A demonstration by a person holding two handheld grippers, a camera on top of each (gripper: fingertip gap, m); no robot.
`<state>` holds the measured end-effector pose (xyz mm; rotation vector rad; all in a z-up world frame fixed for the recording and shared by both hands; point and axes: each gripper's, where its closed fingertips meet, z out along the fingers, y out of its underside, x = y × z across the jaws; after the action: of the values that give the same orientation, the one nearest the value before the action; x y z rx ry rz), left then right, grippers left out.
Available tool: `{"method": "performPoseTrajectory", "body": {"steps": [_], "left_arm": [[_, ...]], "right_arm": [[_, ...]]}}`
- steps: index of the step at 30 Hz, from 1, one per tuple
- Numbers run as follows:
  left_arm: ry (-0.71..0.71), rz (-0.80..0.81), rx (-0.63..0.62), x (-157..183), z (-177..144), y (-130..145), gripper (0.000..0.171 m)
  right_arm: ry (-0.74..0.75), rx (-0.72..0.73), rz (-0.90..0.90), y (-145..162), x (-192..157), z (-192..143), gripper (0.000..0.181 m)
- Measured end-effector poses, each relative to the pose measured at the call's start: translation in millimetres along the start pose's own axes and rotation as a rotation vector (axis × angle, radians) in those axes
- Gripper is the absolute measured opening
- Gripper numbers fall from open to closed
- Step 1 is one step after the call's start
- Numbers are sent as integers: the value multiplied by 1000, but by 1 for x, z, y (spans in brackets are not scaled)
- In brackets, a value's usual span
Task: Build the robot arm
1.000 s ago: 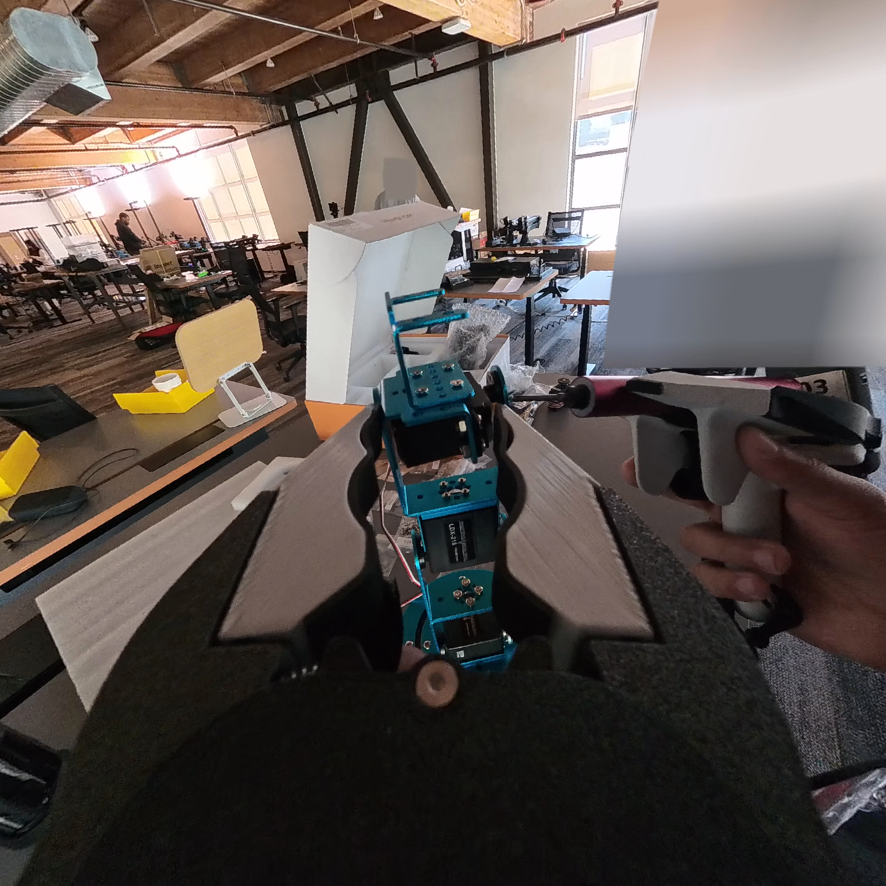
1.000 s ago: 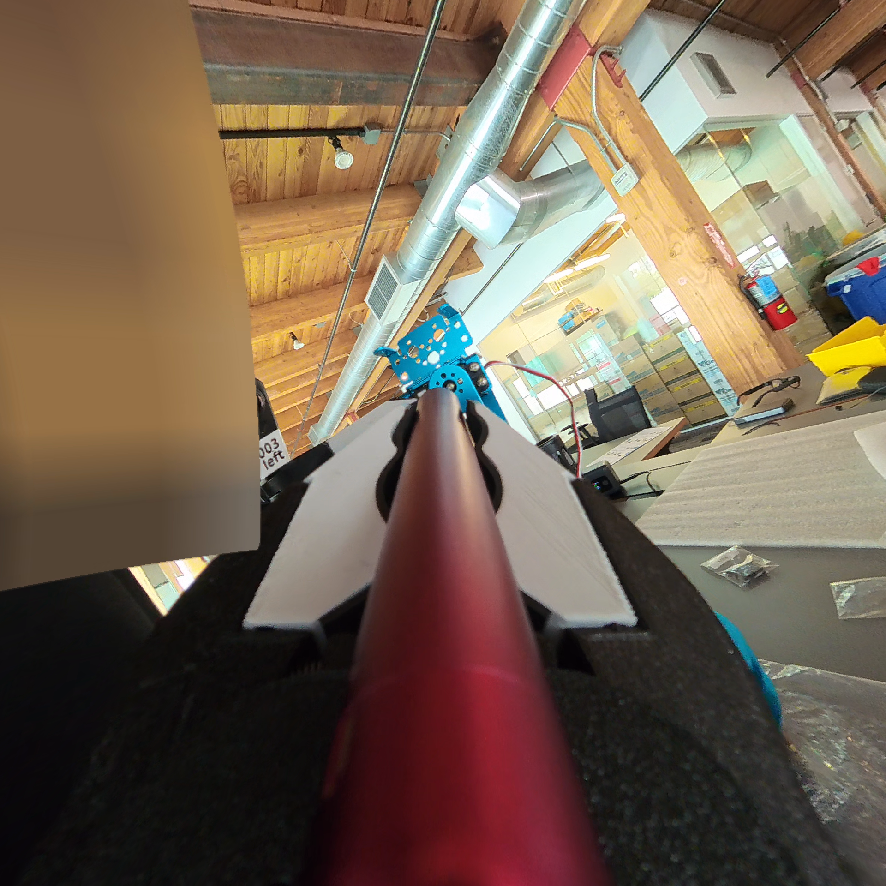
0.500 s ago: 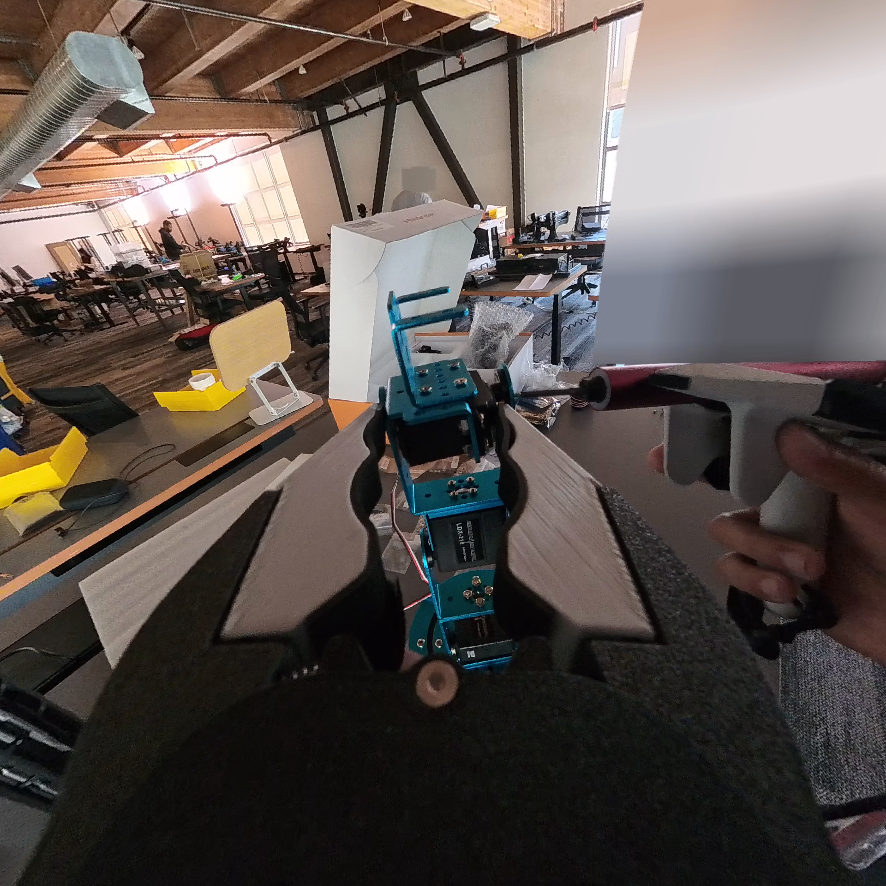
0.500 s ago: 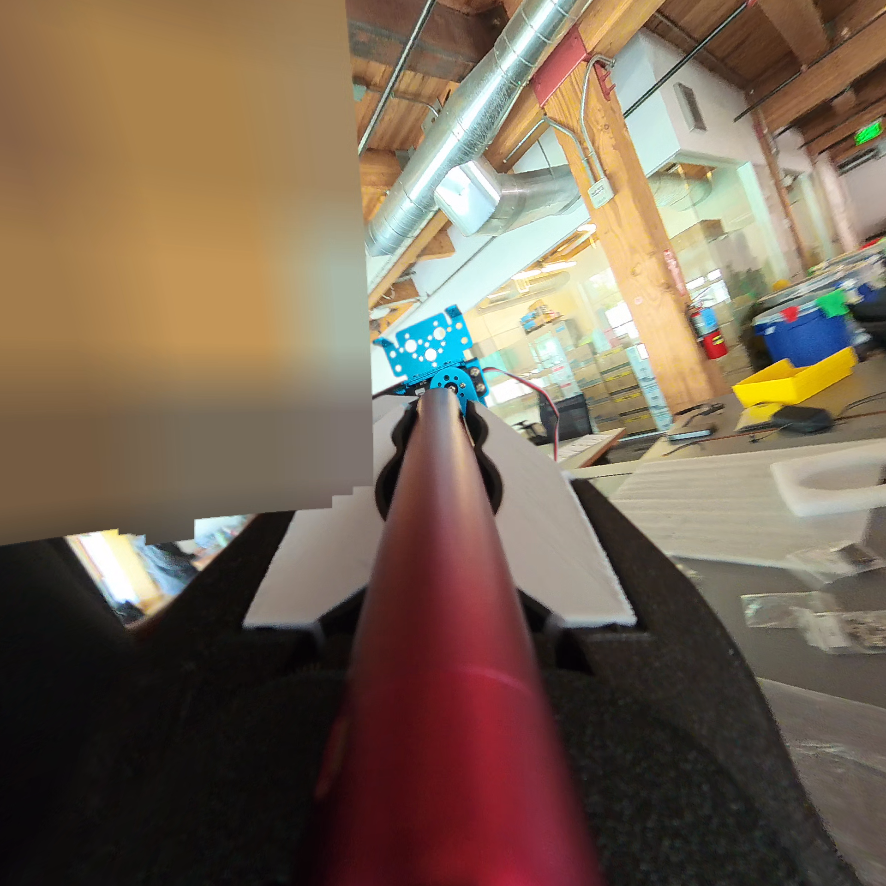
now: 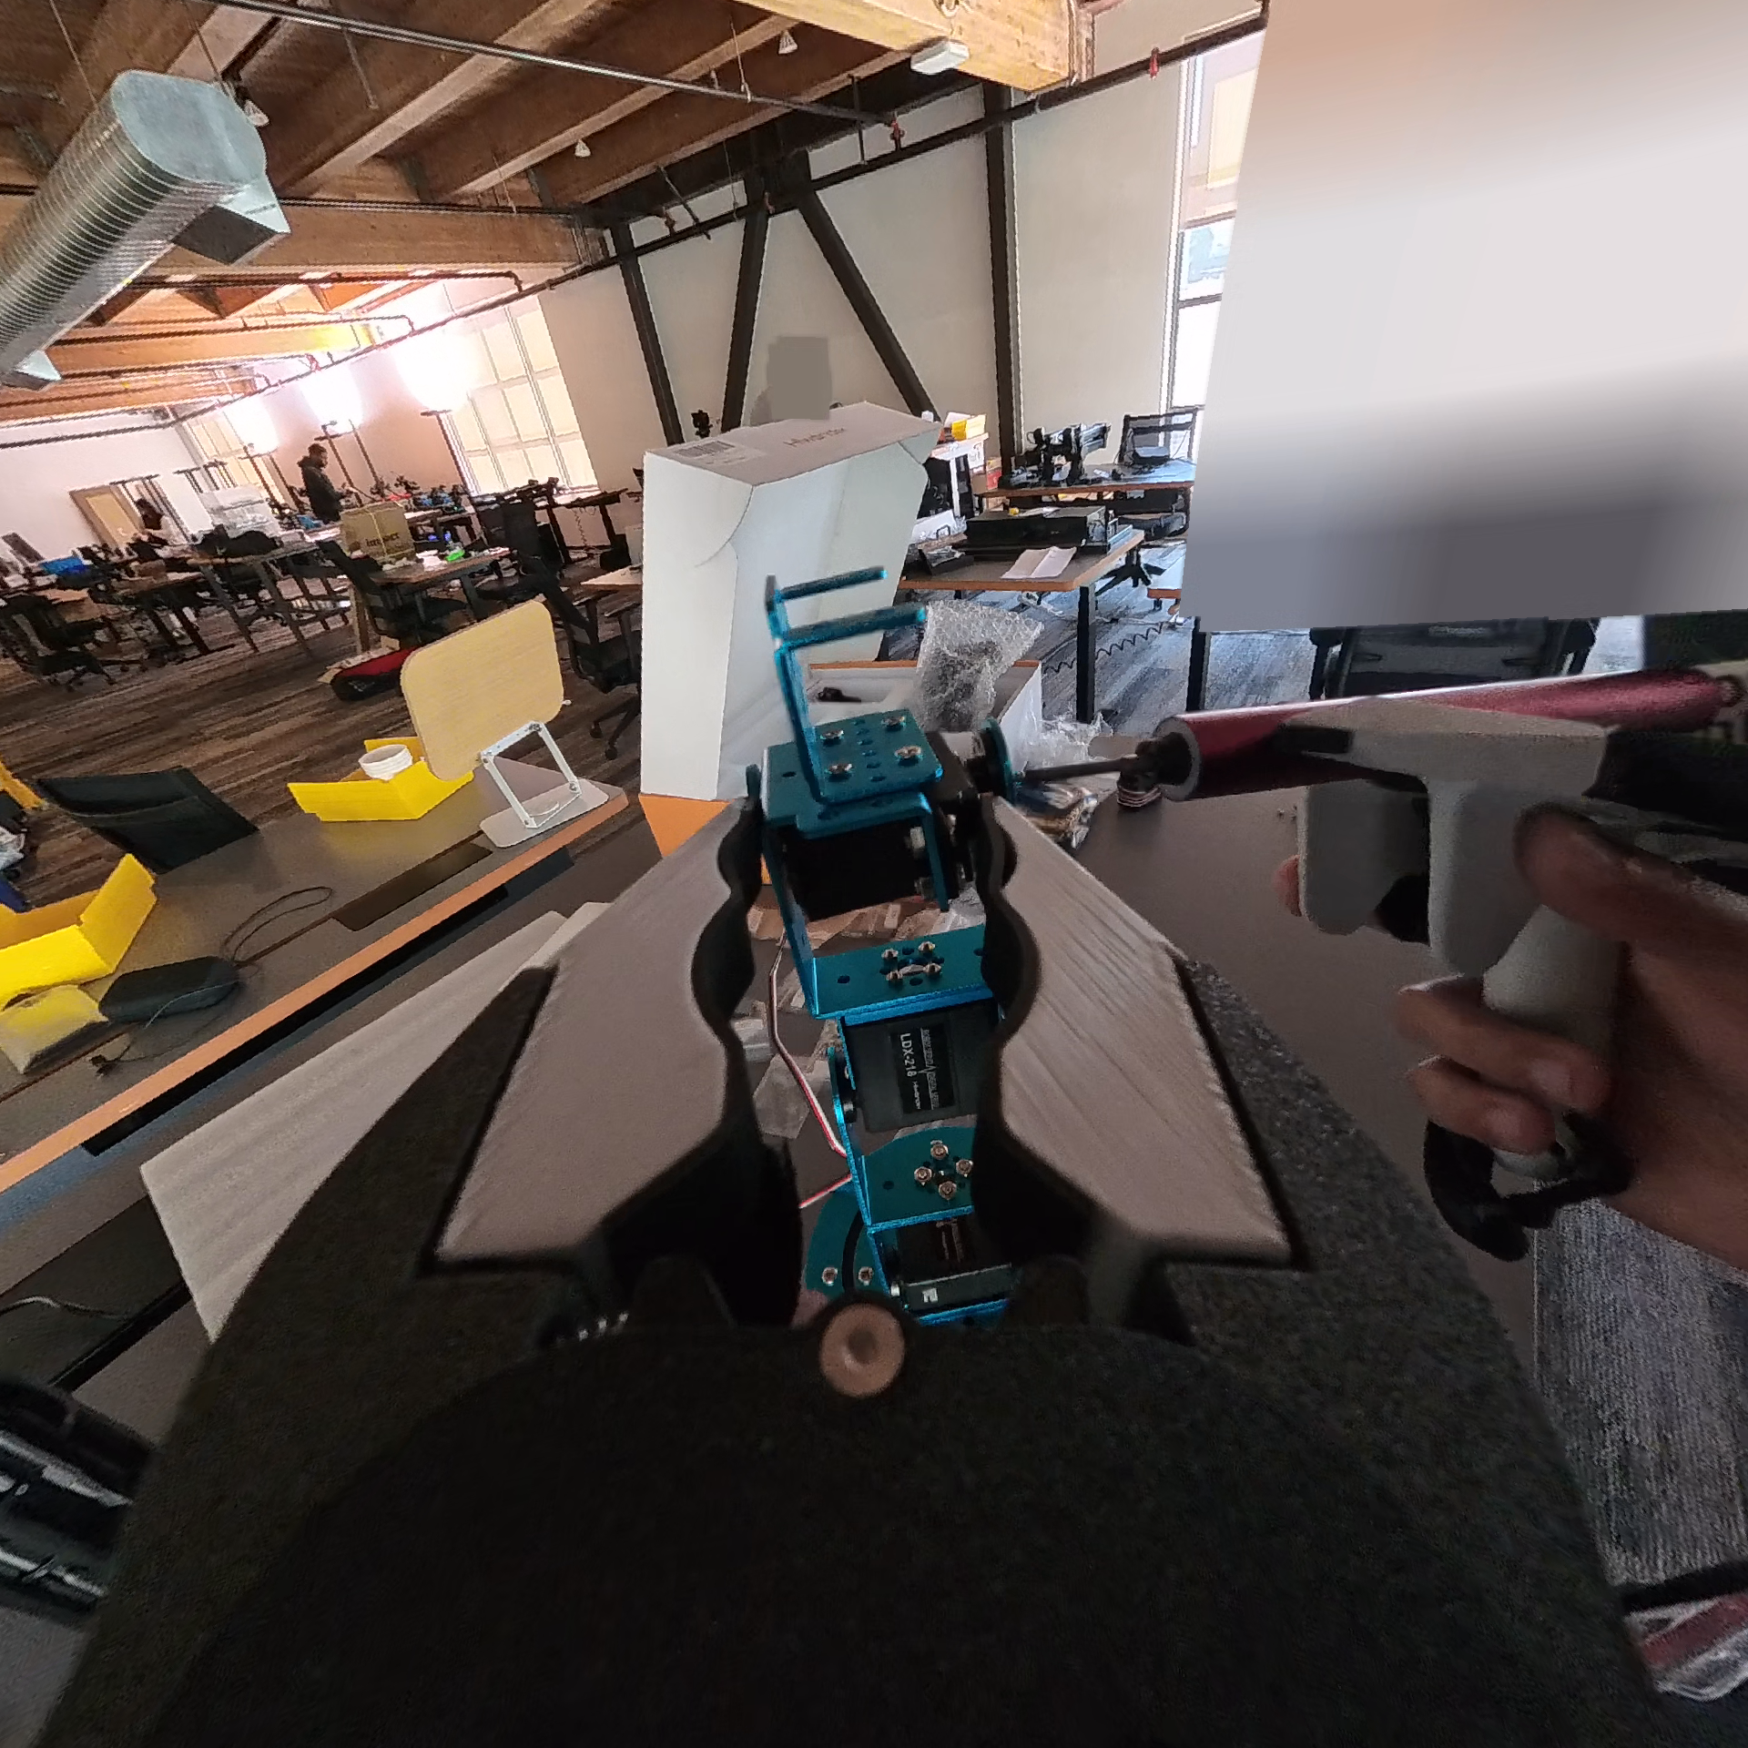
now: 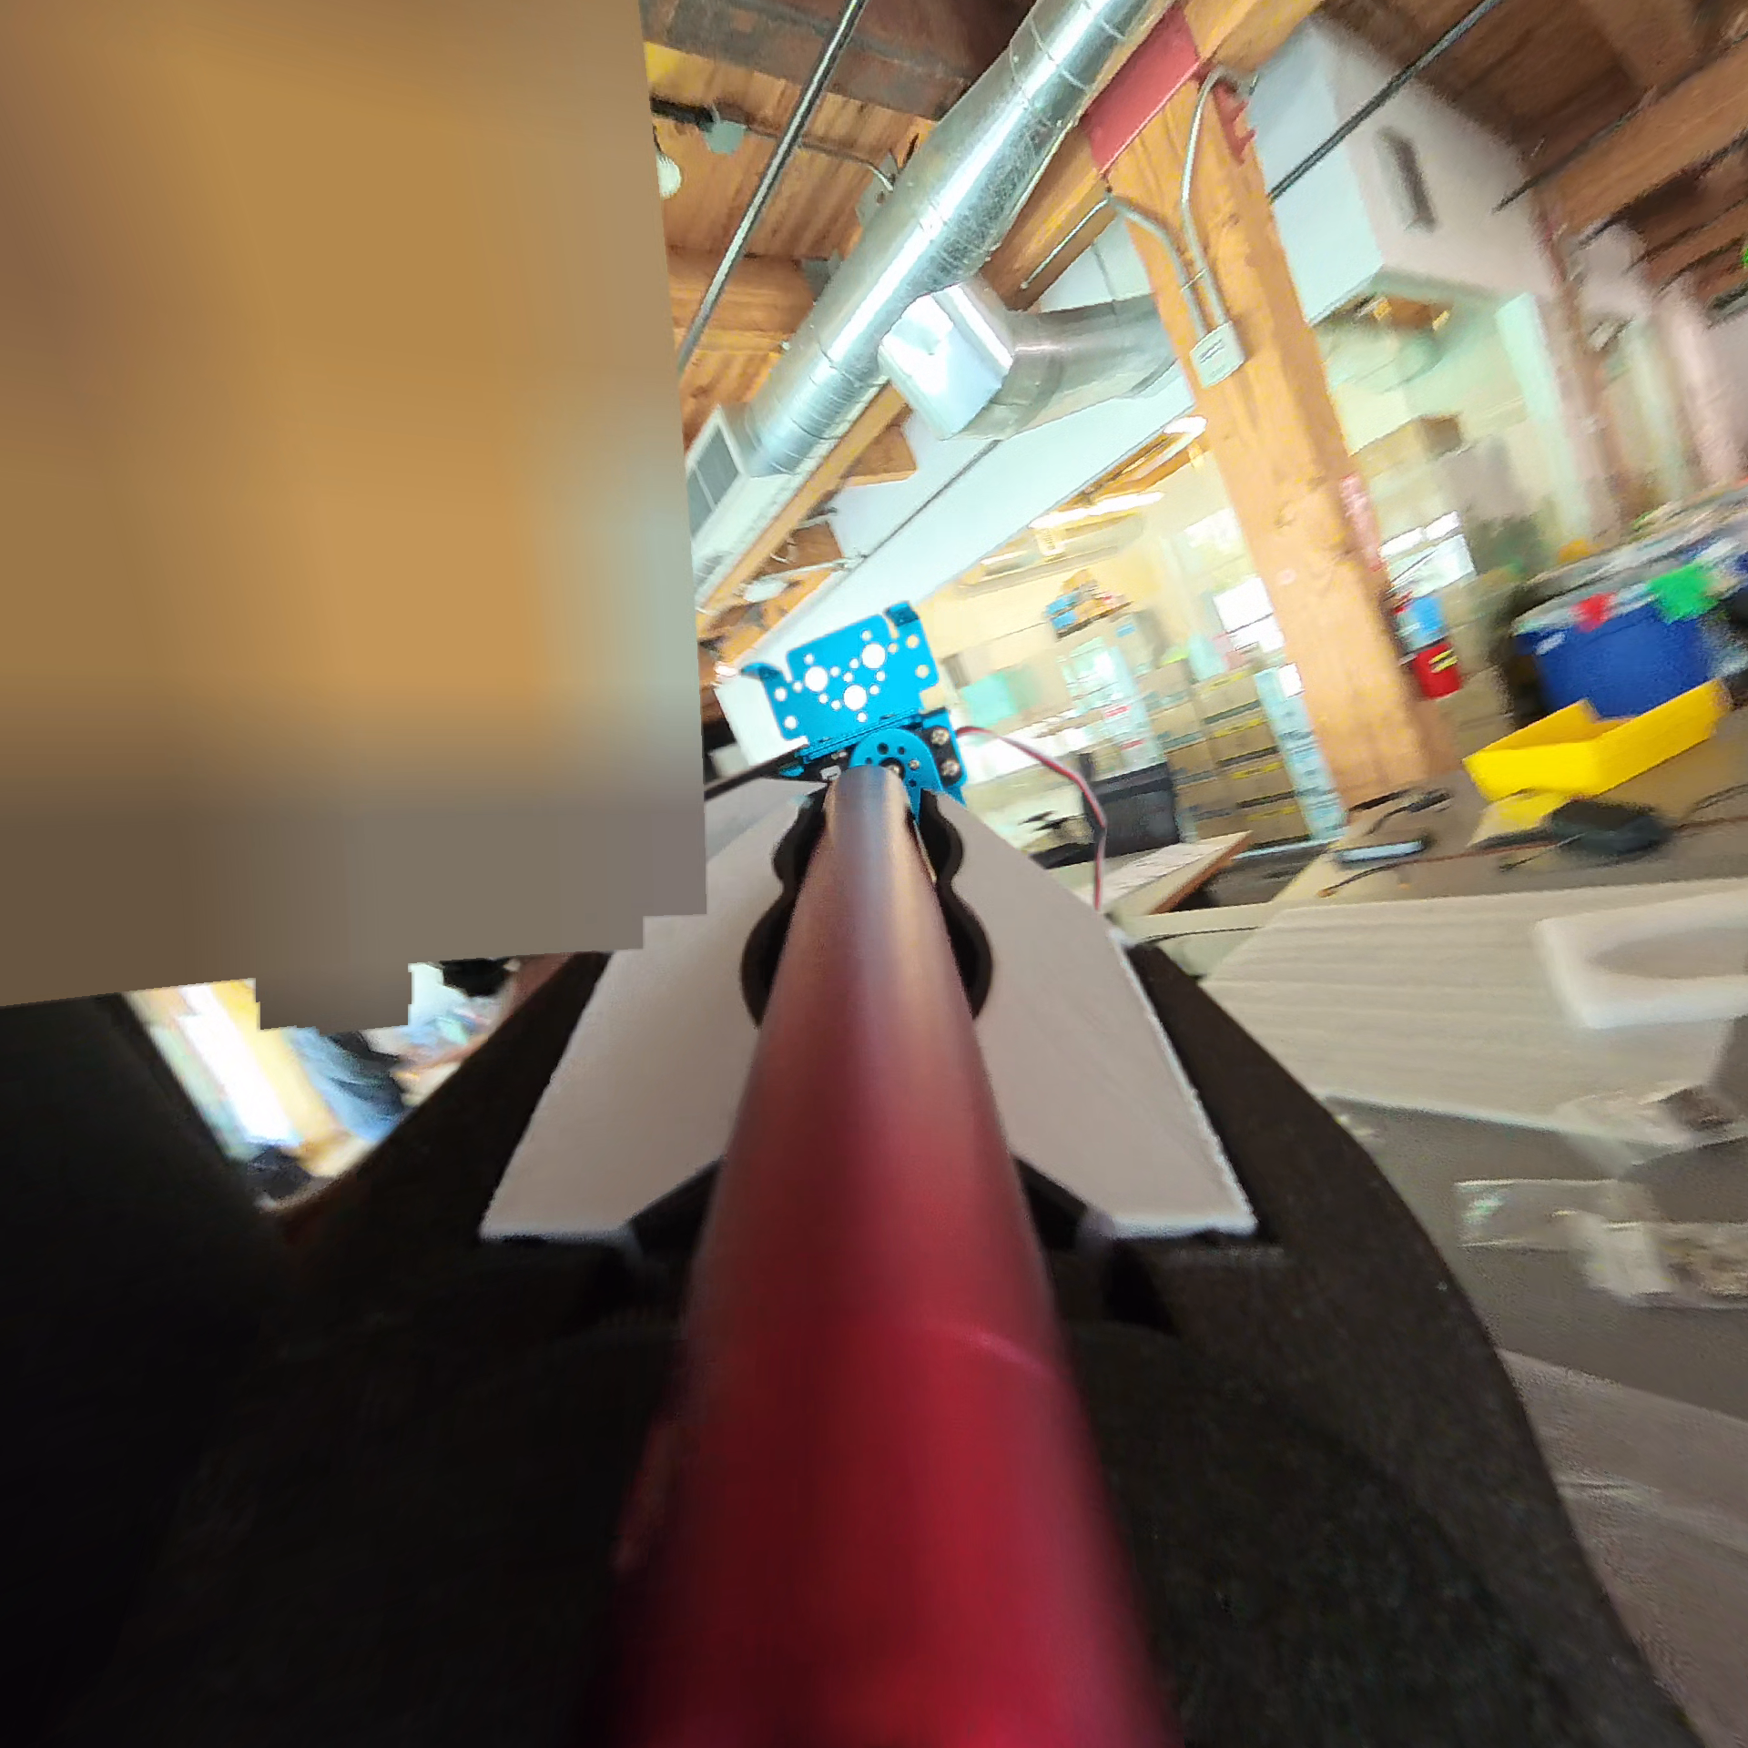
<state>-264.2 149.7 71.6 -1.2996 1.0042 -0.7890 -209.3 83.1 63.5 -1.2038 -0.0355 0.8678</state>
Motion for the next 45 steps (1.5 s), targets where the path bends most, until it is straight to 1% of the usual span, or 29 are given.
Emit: {"method": "performPoseTrajectory", "body": {"steps": [2, 7, 13, 20, 25, 30, 35, 40, 43, 45], "left_arm": [[6, -9, 2, 0, 0, 0, 45], [6, -12, -4, -1, 1, 0, 45], [21, -13, 4, 0, 1, 0, 45], [8, -15, 1, 0, 1, -1, 45], [3, -13, -5, 0, 1, -1, 45], [-5, -29, 0, 0, 1, -1, 45], [-25, -38, 8, 0, 2, -1, 44], [-22, -23, 15, 1, 3, -2, 44], [-12, -11, 25, 2, 4, -2, 45], [-11, 15, 29, 3, 4, -2, 46]], "right_arm": [[-12, 4, 24, 1, 3, 0, 22], [-6, -25, -82, 2, -1, 1, 22], [-27, -15, -26, 1, 3, 1, 22], [7, -47, -128, 0, -2, 2, 22], [2, -48, -107, 1, -1, 2, 22], [7, -52, -122, 2, -3, 3, 22], [18, -62, 49, 1, 1, 3, 22], [24, -57, -31, 2, 1, 2, 23], [4, -65, 55, 0, 4, 1, 22], [0, -76, 82, -1, 5, 1, 22]]}}
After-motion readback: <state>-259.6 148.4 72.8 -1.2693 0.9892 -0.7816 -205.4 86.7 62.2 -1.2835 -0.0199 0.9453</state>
